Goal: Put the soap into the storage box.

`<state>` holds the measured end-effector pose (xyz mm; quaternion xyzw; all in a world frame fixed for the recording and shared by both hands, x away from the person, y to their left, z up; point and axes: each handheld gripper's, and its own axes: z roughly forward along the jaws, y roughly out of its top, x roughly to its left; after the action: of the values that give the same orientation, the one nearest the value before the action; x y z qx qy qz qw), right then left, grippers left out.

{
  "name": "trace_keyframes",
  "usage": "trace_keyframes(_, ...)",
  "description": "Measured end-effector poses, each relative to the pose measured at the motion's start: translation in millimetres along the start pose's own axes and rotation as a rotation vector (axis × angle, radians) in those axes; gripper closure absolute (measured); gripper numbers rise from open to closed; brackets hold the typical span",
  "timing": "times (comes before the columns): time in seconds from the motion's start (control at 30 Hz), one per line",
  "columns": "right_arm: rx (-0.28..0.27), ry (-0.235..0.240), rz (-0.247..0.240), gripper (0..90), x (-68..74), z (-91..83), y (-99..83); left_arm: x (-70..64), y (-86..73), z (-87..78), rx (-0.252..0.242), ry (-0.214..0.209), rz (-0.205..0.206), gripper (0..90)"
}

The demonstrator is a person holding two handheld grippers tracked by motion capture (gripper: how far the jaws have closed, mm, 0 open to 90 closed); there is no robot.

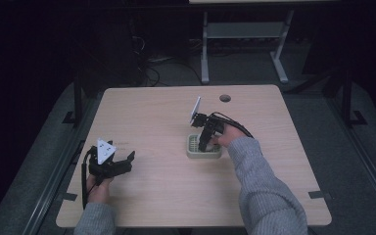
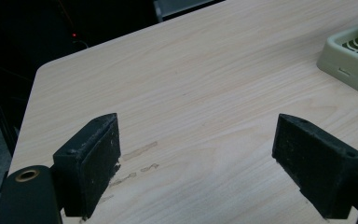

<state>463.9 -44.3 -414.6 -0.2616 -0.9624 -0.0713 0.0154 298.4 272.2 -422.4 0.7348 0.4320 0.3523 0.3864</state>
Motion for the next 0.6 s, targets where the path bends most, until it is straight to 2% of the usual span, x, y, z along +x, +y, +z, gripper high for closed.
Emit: trace_keyframes(0.6, -0.004, 0.005, 0.001, 20.8, 1.9, -1.5, -0.7, -0.4, -0.1, -0.3, 0.001, -0.004, 0.0, 14.8)
